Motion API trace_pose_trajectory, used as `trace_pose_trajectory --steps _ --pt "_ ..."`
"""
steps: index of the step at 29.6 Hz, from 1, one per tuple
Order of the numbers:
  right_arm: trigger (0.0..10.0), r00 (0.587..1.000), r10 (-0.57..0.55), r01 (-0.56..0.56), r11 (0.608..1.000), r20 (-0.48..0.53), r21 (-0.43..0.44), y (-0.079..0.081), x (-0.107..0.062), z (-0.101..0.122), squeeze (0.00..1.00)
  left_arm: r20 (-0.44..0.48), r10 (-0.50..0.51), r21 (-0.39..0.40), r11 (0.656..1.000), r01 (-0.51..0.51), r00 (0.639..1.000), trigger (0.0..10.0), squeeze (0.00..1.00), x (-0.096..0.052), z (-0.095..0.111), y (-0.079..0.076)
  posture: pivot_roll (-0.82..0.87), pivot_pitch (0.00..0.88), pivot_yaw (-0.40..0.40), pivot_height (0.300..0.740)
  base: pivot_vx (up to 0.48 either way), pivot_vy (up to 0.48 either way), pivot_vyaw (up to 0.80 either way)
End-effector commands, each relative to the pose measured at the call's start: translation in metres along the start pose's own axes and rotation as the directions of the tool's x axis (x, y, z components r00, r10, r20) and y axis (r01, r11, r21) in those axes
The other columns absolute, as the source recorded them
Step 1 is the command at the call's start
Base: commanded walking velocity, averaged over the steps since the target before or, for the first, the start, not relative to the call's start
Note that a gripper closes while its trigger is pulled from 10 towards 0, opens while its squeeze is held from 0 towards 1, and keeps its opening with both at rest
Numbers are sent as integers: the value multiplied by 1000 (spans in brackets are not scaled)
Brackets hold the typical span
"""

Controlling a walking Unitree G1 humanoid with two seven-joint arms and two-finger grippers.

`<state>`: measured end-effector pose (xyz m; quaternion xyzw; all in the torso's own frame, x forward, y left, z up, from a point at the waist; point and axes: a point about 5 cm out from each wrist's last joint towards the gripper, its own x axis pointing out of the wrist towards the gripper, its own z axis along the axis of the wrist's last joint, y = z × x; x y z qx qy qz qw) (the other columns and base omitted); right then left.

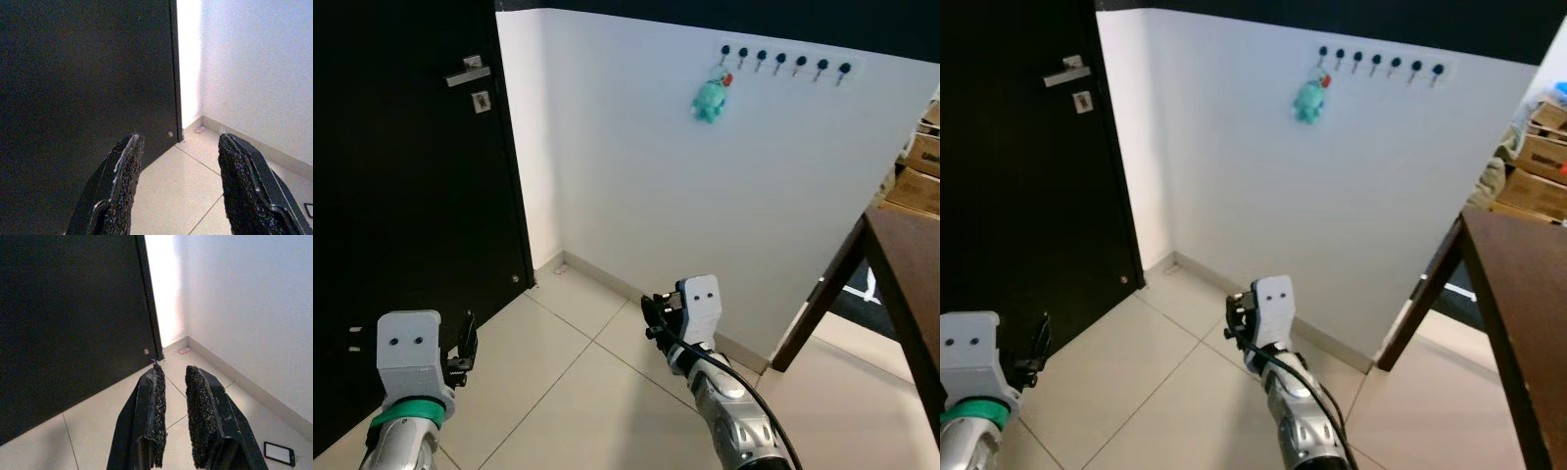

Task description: Hang keys on a hook

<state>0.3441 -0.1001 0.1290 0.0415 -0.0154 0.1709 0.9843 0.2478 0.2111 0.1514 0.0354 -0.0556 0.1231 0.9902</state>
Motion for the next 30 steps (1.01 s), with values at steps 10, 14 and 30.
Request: trace_pose_trajectory --steps 10,14,30 --pt "10000 999 17 -18 1000 -42 -21 -4 -1 -10 0 -51 71 -27 997 -73 996 10000 0 2 -19 0 -91 0 44 740 0 0 0" --pt "10000 995 33 -39 997 -94 -67 -5 -3 -20 0 -95 118 -2 993 -119 988 10000 0 -1 -38 0 -97 0 40 740 0 0 0" --pt "10000 993 26 -41 991 -117 -129 -10 -9 -25 0 -143 136 33 991 -133 980 10000 0 -19 -53 -4 -102 36 40 740 0 0 0"
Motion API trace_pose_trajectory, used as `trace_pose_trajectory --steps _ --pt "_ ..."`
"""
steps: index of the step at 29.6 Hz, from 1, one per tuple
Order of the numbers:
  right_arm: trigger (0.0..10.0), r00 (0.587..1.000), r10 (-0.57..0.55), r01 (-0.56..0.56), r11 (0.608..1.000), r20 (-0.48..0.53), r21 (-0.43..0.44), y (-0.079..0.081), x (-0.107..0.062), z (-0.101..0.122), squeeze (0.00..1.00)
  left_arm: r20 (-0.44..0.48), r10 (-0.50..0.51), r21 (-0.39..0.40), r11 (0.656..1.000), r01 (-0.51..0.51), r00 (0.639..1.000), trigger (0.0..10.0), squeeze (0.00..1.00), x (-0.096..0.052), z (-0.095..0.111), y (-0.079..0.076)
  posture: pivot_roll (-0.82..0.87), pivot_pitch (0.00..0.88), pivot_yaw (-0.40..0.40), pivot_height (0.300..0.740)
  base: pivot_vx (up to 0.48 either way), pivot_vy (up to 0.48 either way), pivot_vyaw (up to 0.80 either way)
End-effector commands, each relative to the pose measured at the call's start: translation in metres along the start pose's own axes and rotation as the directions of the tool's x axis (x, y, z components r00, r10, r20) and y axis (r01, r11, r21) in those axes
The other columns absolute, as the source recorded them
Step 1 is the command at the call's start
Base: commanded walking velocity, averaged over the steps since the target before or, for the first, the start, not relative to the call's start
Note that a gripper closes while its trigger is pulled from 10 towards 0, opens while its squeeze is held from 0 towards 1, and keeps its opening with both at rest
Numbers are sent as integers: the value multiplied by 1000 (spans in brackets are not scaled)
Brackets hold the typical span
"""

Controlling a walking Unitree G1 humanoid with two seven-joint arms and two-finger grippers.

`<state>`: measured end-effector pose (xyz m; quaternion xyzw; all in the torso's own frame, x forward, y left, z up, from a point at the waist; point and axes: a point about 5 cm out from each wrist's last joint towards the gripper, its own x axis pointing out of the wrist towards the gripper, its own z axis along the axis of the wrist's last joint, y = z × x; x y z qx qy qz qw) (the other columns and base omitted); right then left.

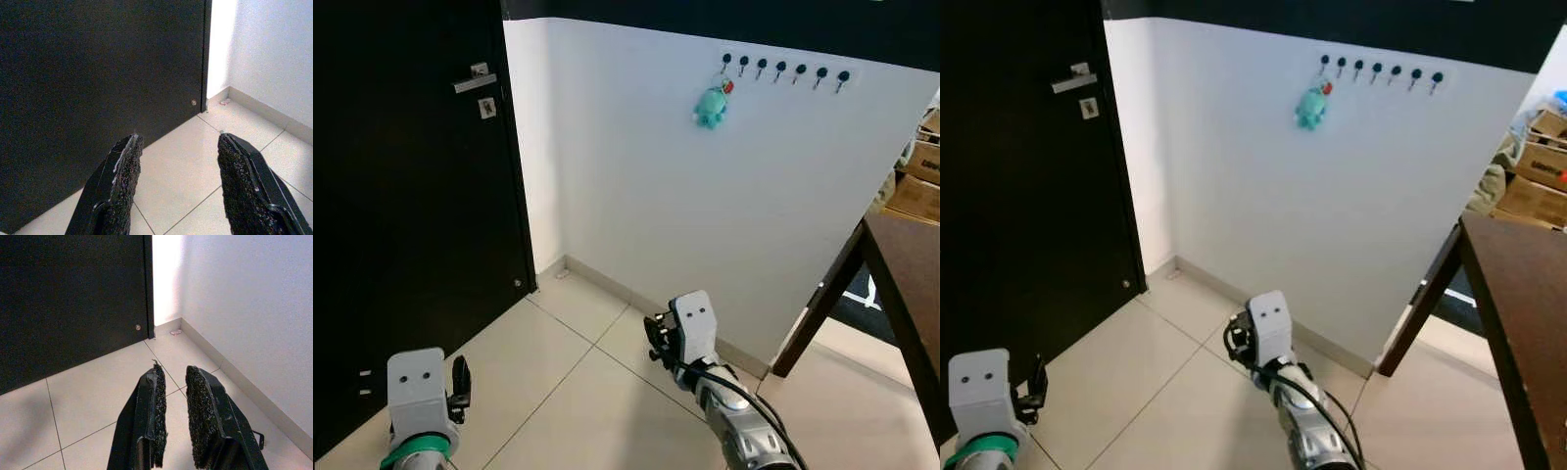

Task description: Hang keys on a hook

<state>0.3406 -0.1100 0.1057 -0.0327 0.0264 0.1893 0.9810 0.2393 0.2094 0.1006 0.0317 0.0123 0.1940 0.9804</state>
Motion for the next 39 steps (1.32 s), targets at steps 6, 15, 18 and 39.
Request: trace_pose_trajectory --steps 6,15,18,39 --pt "10000 1000 -19 19 999 -4 33 2 -5 -5 0 -27 -11 -9 1000 10 1000 10000 0 -11 -13 -9 -95 53 30 740 0 0 0" --pt "10000 996 69 -69 998 -54 -1 22 -31 -20 0 -16 -77 14 997 77 997 10000 0 -33 -14 -20 -88 92 39 740 0 0 0" --pt "10000 998 47 -48 998 -35 -39 22 -33 -20 0 -25 -77 20 997 77 997 10000 0 -34 -17 -22 -91 97 43 740 0 0 0" --pt "10000 1000 9 -9 1000 3 12 31 -41 -15 0 -15 -4 -12 1000 4 1000 10000 0 -39 -13 -18 -112 140 67 740 0 0 0"
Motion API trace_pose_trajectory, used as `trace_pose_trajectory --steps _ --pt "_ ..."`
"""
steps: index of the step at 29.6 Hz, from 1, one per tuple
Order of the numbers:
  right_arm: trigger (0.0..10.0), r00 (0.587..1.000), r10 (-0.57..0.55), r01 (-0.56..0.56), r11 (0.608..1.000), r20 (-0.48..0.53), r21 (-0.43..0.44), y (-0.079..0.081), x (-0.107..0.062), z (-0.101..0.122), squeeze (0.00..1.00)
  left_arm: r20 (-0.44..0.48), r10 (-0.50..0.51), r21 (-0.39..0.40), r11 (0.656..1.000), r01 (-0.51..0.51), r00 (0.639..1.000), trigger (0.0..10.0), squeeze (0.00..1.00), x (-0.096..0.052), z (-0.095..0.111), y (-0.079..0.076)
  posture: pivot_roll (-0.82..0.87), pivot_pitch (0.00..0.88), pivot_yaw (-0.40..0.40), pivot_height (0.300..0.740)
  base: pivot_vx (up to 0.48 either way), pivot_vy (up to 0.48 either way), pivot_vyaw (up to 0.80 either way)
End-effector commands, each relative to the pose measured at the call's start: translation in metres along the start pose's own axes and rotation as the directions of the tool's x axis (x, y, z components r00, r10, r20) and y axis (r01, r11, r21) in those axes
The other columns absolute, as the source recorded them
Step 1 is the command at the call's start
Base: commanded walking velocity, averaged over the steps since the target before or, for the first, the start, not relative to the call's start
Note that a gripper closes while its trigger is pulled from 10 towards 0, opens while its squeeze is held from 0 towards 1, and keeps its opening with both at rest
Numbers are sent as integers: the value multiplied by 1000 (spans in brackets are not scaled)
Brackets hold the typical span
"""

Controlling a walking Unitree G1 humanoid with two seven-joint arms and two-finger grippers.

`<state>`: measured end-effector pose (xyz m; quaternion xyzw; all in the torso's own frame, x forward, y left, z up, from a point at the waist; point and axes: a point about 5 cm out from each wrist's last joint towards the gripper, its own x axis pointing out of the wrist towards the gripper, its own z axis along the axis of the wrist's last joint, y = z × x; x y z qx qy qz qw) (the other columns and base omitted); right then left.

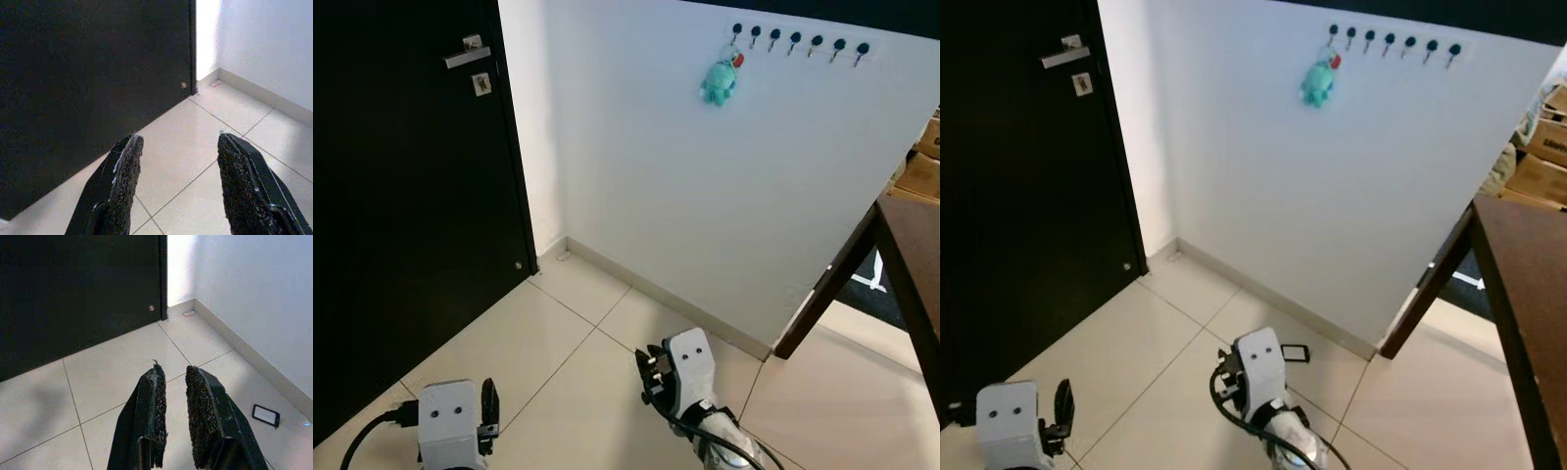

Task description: Hang keys on a hook

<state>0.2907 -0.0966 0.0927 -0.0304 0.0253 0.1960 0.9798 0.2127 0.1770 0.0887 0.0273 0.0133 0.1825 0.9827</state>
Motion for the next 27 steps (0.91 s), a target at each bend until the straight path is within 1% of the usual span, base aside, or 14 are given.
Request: trace_pose_trajectory --steps 1,2,3,5,7,9,16,17,19,20,21,23,24,27 --pt "10000 1000 -4 4 1000 0 15 -1 1 1 0 -10 28 4 1000 -28 1000 10000 0 -1 -1 3 -103 147 67 740 0 0 0" --pt "10000 1000 -4 4 1000 0 15 -1 1 1 0 -10 28 4 1000 -28 1000 10000 0 -1 -1 3 -103 147 67 740 0 0 0" --pt "10000 1000 -5 5 1000 1 8 -1 4 2 0 -6 36 20 999 -36 999 10000 0 1 0 3 -95 156 68 740 0 0 0" --pt "10000 1000 -5 5 1000 1 8 -1 4 2 0 -6 36 20 999 -36 999 10000 0 1 0 3 -95 156 68 740 0 0 0" --pt "10000 1000 -6 6 1000 1 -4 -2 7 5 0 -1 43 37 998 -43 999 10000 0 4 2 3 -91 168 68 740 0 0 0" --pt "10000 1000 -19 19 1000 3 2 -3 9 7 0 -4 55 31 998 -55 998 10000 0 7 2 6 -98 165 70 740 0 0 0" --pt "10000 999 -46 46 999 3 -4 -6 10 9 0 -11 69 17 997 -69 998 10000 0 10 1 9 -103 169 68 740 0 0 0" --pt "10000 996 -84 84 996 0 -8 -14 11 8 0 18 63 -20 998 -63 998 10000 0 12 5 9 -113 162 58 740 0 0 0" --pt "10000 996 -84 84 996 0 -8 -14 11 8 0 18 63 -20 998 -63 998 10000 0 12 5 9 -113 162 58 740 0 0 0" --pt "10000 995 -97 97 995 -2 -9 -17 11 8 0 34 58 -37 998 -57 998 10000 0 12 7 9 -113 162 58 740 0 0 0" --pt "10000 995 -97 97 995 -2 -9 -17 11 8 0 34 58 -37 998 -57 998 10000 0 12 7 9 -113 162 58 740 0 0 0" --pt "10000 991 -133 133 991 -7 1 -27 8 7 0 31 82 -27 996 -82 996 10000 0 10 7 12 -122 156 50 740 0 0 0" --pt "10000 991 -133 133 991 -7 1 -27 8 7 0 31 82 -27 996 -82 996 10000 0 10 7 12 -122 156 50 740 0 0 0" --pt "10000 987 -159 159 987 -8 0 -34 6 6 0 -3 105 -11 994 -105 994 10000 0 10 2 14 -112 156 47 740 0 0 0"
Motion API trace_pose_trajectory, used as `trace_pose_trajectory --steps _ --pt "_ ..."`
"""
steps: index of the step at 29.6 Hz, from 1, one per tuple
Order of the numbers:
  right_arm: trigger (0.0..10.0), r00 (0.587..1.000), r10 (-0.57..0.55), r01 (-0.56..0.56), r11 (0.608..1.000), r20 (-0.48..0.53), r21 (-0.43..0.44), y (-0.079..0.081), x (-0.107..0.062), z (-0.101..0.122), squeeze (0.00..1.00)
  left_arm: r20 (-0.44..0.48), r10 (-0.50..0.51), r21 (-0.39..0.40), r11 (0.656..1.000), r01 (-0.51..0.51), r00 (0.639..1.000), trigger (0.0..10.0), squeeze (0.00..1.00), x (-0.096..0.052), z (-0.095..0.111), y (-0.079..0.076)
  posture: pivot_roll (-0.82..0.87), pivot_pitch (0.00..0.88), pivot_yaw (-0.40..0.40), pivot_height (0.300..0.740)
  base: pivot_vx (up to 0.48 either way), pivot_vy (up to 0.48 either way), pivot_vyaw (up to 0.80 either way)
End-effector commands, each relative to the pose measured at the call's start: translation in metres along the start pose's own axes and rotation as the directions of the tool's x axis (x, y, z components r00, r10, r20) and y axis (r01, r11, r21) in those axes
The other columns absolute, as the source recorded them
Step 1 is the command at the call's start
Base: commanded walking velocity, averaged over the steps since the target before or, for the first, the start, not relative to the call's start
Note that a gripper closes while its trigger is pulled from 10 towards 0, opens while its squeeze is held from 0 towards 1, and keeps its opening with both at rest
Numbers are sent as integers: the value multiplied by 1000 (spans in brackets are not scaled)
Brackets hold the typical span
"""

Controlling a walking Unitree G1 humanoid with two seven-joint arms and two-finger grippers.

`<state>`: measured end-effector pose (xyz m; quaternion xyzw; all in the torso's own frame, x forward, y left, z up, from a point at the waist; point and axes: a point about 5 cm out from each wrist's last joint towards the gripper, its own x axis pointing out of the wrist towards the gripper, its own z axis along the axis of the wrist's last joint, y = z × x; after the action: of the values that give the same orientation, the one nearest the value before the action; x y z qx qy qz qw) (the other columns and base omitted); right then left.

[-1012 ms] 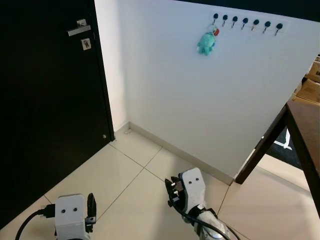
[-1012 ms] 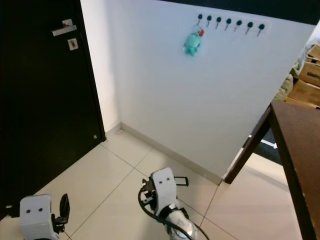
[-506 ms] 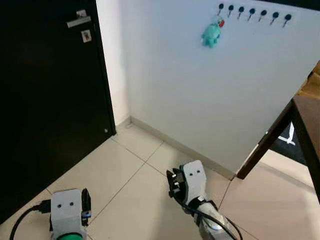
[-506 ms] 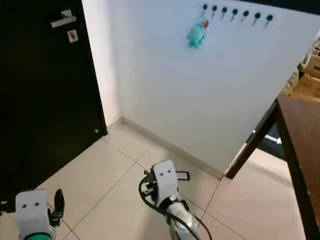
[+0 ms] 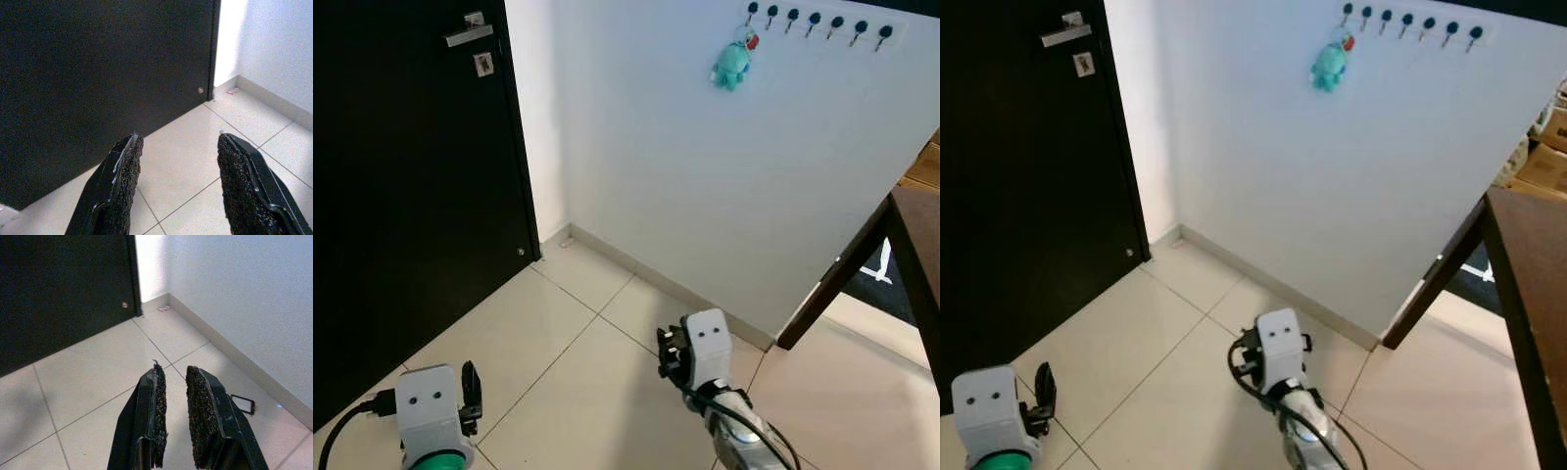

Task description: Hang keys on a hook

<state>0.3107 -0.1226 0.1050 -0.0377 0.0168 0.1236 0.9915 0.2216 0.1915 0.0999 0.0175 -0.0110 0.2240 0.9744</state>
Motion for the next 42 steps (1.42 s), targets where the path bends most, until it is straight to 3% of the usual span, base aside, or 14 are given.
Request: trace_pose_trajectory --steps 1,10,16,23,29,42 --pt "10000 1000 -13 13 1000 -20 3 -1 -1 -5 0 -46 22 32 999 -20 999 10000 0 -3 -9 4 -112 150 47 740 0 0 0" --pt "10000 1000 -6 6 1000 -24 -4 1 0 -6 0 -49 35 70 997 -31 998 10000 0 -3 -11 7 -114 142 48 740 0 0 0" --pt "10000 1000 -6 6 1000 -24 -6 1 -1 -7 0 -60 12 4 1000 -12 998 10000 0 -4 -13 6 -106 140 45 740 0 0 0" --pt "10000 1000 -9 9 1000 -25 -9 0 -2 -7 0 -23 -12 40 999 13 1000 10000 0 -6 -9 3 -108 140 49 740 0 0 0" --pt "10000 1000 -12 12 1000 -24 -9 -1 -2 -6 0 -74 -12 -26 1000 10 997 10000 0 -5 -14 4 -94 150 47 740 0 0 0" --pt "10000 1000 -12 12 1000 -24 -1 -1 -1 -6 0 -83 -10 -26 1000 8 996 10000 0 -2 -15 5 -87 152 53 740 0 0 0"
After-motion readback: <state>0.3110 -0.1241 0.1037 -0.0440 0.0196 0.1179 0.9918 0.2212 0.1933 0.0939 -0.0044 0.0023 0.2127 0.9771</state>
